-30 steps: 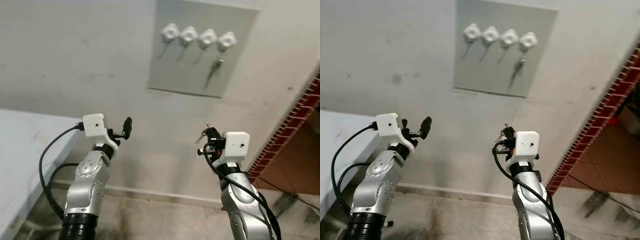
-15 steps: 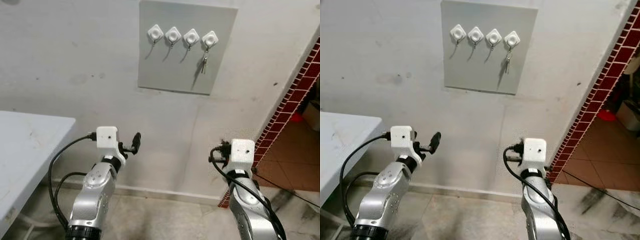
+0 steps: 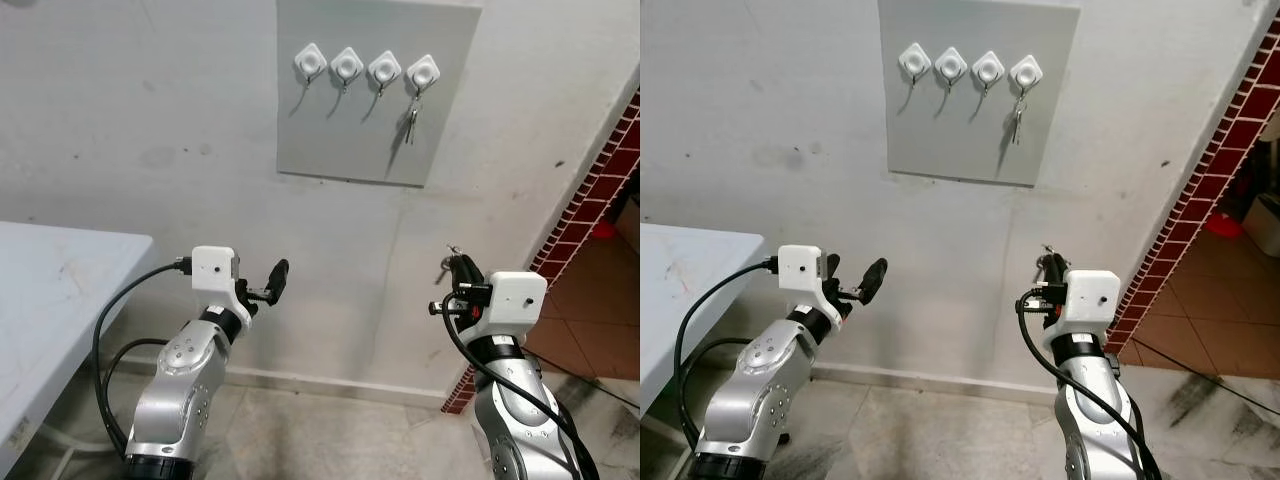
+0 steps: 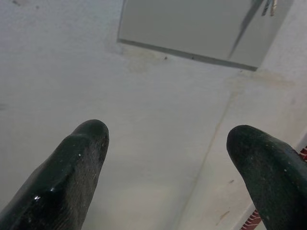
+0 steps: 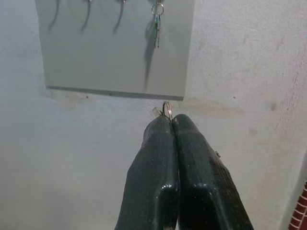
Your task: Hang keys on a hook
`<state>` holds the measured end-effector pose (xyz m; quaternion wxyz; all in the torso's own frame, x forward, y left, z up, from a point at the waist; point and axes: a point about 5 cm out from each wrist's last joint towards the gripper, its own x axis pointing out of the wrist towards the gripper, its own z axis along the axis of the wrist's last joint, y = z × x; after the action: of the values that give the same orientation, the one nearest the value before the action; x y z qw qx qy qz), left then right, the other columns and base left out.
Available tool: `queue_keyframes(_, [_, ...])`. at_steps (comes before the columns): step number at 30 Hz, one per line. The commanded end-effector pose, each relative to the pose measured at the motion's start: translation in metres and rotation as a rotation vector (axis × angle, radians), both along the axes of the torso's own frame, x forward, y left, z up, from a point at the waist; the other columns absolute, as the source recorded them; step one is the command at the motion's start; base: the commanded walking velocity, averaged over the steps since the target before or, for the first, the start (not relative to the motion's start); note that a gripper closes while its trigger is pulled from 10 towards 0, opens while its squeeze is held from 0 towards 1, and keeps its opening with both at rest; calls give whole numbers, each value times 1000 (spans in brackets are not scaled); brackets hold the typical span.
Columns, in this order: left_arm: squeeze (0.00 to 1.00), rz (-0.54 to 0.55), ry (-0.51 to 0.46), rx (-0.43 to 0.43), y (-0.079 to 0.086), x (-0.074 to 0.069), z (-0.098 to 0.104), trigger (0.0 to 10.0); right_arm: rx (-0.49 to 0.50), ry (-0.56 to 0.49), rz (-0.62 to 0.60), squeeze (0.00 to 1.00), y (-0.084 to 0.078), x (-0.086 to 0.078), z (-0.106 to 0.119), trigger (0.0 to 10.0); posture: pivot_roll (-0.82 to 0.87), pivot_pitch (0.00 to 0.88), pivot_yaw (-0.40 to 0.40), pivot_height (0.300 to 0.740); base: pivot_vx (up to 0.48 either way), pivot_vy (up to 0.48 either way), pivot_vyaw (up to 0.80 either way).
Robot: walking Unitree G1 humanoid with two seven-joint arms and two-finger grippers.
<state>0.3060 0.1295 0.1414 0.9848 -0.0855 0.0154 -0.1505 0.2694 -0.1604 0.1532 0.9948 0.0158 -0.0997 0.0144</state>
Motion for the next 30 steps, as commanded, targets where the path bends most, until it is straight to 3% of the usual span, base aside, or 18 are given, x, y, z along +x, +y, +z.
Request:
queue_keyframes(1, [0, -39, -5, 7, -3, -2, 3, 10000, 13, -47, 9, 0, 1, -1, 9, 10000, -36, 12, -31, 740, 281, 0, 0])
queue_keyframes(30, [0, -120, 11, 9, -13, -5, 4, 10000, 38, -64, 8, 0, 5, -4, 7, 10000, -47, 18, -12, 740, 288, 0, 0])
